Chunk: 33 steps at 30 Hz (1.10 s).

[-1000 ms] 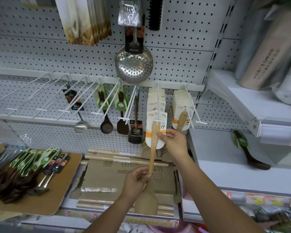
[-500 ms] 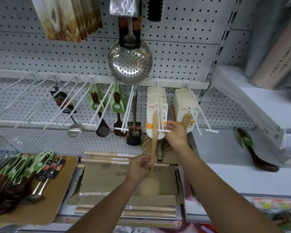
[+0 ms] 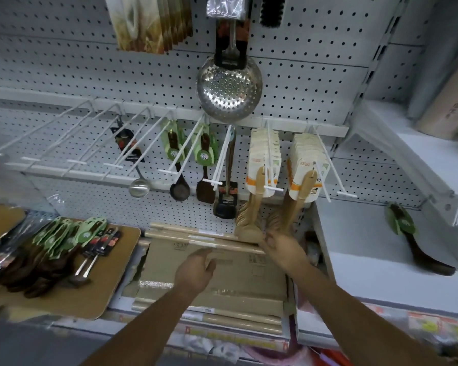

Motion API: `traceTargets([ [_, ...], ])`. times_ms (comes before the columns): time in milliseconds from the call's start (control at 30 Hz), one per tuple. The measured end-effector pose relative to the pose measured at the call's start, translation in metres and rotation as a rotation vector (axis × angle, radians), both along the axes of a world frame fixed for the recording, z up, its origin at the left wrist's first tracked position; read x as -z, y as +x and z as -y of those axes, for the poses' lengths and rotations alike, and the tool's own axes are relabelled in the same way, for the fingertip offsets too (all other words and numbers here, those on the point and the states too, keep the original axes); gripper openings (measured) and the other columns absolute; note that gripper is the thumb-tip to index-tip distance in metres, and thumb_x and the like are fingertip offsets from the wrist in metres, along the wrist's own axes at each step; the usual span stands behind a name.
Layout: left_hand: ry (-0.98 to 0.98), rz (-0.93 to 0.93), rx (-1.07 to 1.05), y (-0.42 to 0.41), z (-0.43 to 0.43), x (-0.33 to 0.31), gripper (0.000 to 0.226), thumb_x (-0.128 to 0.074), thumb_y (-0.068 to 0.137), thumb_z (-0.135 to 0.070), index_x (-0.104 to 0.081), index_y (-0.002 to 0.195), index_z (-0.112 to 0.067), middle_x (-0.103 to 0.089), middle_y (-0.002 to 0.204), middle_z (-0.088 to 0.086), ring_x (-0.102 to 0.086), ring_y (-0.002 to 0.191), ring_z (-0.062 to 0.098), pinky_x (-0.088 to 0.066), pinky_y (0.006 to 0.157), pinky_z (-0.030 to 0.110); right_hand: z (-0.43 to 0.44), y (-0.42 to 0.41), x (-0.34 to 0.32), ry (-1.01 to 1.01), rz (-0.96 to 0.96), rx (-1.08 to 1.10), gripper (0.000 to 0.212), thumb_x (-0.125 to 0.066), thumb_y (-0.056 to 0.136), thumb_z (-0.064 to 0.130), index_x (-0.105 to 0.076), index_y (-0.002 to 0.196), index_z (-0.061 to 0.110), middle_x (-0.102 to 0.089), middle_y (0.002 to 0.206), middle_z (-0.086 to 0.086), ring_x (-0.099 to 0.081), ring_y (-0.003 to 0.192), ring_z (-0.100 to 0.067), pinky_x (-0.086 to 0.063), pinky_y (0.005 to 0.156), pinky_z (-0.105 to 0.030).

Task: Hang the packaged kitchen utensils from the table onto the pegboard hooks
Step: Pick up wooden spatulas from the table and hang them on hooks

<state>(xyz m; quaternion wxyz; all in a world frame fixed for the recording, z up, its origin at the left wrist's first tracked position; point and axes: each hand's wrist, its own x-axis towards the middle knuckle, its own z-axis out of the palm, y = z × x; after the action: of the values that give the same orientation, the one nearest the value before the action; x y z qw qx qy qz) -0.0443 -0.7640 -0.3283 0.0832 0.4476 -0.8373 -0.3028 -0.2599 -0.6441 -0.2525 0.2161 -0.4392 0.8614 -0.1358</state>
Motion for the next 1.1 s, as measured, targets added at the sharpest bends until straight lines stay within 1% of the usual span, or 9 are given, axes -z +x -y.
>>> traceTargets([
  [133, -0.197, 0.105, -0.08, 0.057, -0.004, -0.025, 0.051, -0.042, 0.097, -0.048, -0.051, 0.139, -0.021, -0.057, 0.139, -0.002, -0.056, 0.123, 0.016, -0.046, 0.099, 0.028, 0.012, 0.03, -0.002, -0.061, -0.121, -0.313, 0.05, -0.052, 0.098, 0.051, -0.055, 0.137, 0.019, -0.061, 0.135, -0.005, -0.058, 0.122, -0.023, -0.045, 0.097, -0.031],
  [300, -0.273, 0.278, -0.241, 0.136, -0.025, -0.056, 0.06, -0.039, 0.097, -0.057, -0.041, 0.145, -0.019, -0.048, 0.147, 0.003, -0.051, 0.125, 0.026, -0.046, 0.096, 0.035, 0.046, 0.094, -0.01, -0.122, -0.163, -0.623, 0.066, -0.051, 0.095, 0.06, -0.043, 0.148, 0.02, -0.049, 0.15, -0.002, -0.047, 0.134, -0.022, -0.036, 0.11, -0.032],
  [433, -0.316, 0.384, -0.341, 0.199, -0.035, -0.079, 0.064, -0.035, 0.095, -0.062, -0.047, 0.14, -0.018, -0.053, 0.14, 0.004, -0.051, 0.126, 0.027, -0.043, 0.099, 0.037, 0.069, 0.16, -0.015, -0.171, -0.164, -0.831, 0.072, -0.048, 0.095, 0.063, -0.037, 0.152, 0.02, -0.043, 0.155, -0.002, -0.04, 0.141, -0.022, -0.028, 0.118, -0.036],
  [533, -0.379, 0.399, -0.417, 0.245, -0.038, -0.096, 0.049, -0.041, 0.095, -0.058, -0.054, 0.128, -0.023, -0.059, 0.124, 0.0, -0.055, 0.118, 0.024, -0.044, 0.093, 0.035, 0.088, 0.211, -0.015, -0.194, -0.153, -0.932, 0.063, -0.046, 0.096, 0.058, -0.047, 0.145, 0.019, -0.048, 0.15, -0.004, -0.042, 0.141, -0.025, -0.031, 0.117, -0.038],
  [600, -0.373, 0.407, -0.483, 0.276, -0.039, -0.102, 0.05, -0.042, 0.096, -0.056, -0.054, 0.129, -0.02, -0.059, 0.127, 0.003, -0.054, 0.119, 0.027, -0.045, 0.093, 0.037, 0.1, 0.246, -0.019, -0.203, -0.161, -0.99, 0.062, -0.041, 0.095, 0.061, -0.053, 0.138, 0.018, -0.054, 0.142, -0.004, -0.046, 0.136, -0.026, -0.036, 0.113, -0.041],
  [700, -0.308, 0.433, -0.549, 0.329, -0.033, -0.102, 0.064, -0.038, 0.094, -0.063, -0.043, 0.142, -0.021, -0.051, 0.142, 0.004, -0.05, 0.128, 0.027, -0.045, 0.101, 0.039, 0.125, 0.3, -0.022, -0.209, -0.196, -1.082, 0.064, -0.046, 0.099, 0.055, -0.041, 0.15, 0.016, -0.044, 0.154, -0.008, -0.039, 0.142, -0.026, -0.032, 0.116, -0.038],
  [833, -0.234, 0.439, -0.61, 0.405, -0.018, -0.091, 0.067, -0.034, 0.093, -0.068, -0.045, 0.14, -0.022, -0.053, 0.141, 0.003, -0.05, 0.128, 0.025, -0.046, 0.102, 0.042, 0.164, 0.379, -0.015, -0.264, -0.247, -1.183, 0.064, -0.044, 0.099, 0.055, -0.041, 0.149, 0.015, -0.042, 0.155, -0.005, -0.034, 0.145, -0.021, -0.025, 0.119, -0.037],
  [933, -0.216, 0.418, -0.638, 0.464, 0.0, -0.086, 0.069, -0.033, 0.093, -0.069, -0.041, 0.144, -0.025, -0.051, 0.144, 0.001, -0.049, 0.13, 0.024, -0.045, 0.103, 0.042, 0.194, 0.442, -0.001, -0.235, -0.26, -1.225, 0.07, -0.038, 0.099, 0.06, -0.033, 0.154, 0.017, -0.032, 0.162, -0.003, -0.025, 0.151, -0.019, -0.016, 0.122, -0.037],
  [1100, -0.182, 0.378, -0.689, 0.554, 0.038, -0.081, 0.068, -0.033, 0.095, -0.066, -0.039, 0.146, -0.024, -0.048, 0.147, 0.001, -0.047, 0.132, 0.023, -0.041, 0.106, 0.039, 0.236, 0.546, 0.002, -0.177, -0.258, -1.256, 0.072, -0.033, 0.1, 0.061, -0.027, 0.157, 0.017, -0.025, 0.164, -0.003, -0.019, 0.153, -0.019, -0.013, 0.124, -0.038],
])
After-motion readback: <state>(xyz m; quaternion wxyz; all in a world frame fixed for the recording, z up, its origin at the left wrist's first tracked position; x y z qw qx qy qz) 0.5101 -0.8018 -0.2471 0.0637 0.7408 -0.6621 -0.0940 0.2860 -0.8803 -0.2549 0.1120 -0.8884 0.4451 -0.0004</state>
